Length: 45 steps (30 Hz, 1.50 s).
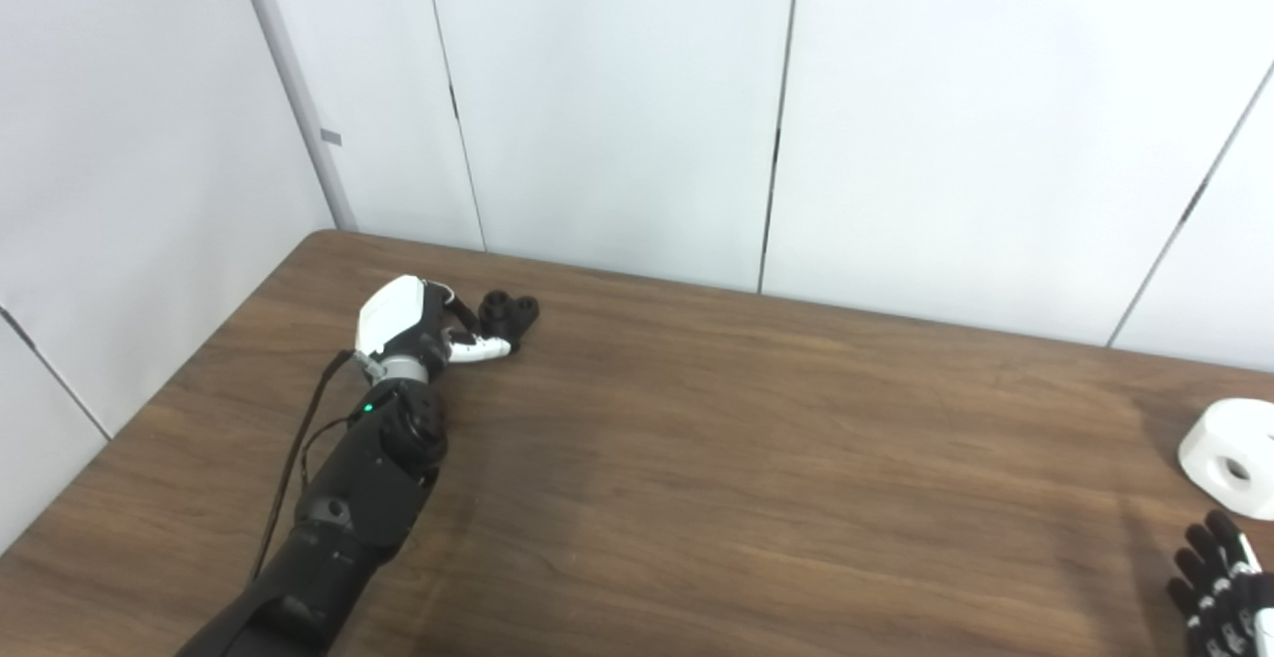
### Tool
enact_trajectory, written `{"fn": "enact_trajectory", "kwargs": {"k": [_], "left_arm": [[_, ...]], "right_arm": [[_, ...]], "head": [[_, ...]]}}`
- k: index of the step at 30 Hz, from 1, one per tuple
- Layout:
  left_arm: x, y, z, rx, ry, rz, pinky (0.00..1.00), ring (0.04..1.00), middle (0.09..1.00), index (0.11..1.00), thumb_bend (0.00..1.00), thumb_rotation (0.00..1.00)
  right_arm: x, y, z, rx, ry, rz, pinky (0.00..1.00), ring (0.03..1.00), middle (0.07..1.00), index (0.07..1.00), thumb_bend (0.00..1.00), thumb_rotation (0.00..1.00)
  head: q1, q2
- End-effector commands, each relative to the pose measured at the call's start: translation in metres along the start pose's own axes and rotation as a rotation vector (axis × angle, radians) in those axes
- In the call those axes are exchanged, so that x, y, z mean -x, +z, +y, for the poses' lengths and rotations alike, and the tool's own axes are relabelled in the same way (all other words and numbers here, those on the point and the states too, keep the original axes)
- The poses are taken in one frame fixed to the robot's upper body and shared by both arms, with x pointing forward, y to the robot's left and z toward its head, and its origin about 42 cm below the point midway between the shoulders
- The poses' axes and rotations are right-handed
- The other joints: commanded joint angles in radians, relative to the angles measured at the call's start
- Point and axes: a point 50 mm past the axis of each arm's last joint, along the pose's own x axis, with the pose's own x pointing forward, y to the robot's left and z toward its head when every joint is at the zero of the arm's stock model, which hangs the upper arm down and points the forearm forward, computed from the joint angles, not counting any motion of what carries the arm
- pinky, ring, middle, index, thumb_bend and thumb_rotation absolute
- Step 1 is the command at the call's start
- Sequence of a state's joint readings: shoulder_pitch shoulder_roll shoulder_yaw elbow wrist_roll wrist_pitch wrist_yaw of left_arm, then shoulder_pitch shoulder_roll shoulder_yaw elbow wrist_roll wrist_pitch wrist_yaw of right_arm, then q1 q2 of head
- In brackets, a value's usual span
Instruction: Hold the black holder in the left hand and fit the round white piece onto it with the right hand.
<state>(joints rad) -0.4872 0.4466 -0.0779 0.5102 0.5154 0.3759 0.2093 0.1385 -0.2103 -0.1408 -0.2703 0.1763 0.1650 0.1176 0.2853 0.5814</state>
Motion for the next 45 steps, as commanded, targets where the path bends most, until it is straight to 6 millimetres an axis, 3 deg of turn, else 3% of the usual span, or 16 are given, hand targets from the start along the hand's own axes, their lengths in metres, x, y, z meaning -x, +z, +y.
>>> {"fn": "enact_trajectory", "kwargs": {"k": [1,19,29,45], "left_arm": [[0.0,0.01,0.007,-0.003,0.029,-0.055,1.0,0.905,0.782,0.483,0.52,0.04],[0.056,0.035,-0.015,0.018,0.001,-0.234,1.0,0.885,0.769,0.485,0.52,0.04],[0.085,0.047,-0.031,0.017,-0.075,-0.313,1.0,0.894,0.78,0.485,0.52,0.04],[0.143,0.061,-0.055,-0.035,-0.173,-0.505,0.97,0.877,0.767,0.484,0.52,0.05]], "right_arm": [[-0.001,0.011,0.0,0.014,0.009,-0.037,1.0,1.0,1.0,1.0,0.5,1.0],[-0.001,0.012,0.005,0.03,-0.001,-0.044,1.0,1.0,1.0,1.0,0.49,1.0],[-0.003,0.002,0.006,0.031,-0.006,-0.044,1.0,1.0,1.0,1.0,0.47,1.0],[-0.006,-0.002,0.019,0.035,-0.013,-0.046,1.0,1.0,1.0,1.0,0.56,1.0]], "head": [[0.001,0.002],[-0.046,0.014],[-0.118,0.032],[-0.21,0.076]]}}
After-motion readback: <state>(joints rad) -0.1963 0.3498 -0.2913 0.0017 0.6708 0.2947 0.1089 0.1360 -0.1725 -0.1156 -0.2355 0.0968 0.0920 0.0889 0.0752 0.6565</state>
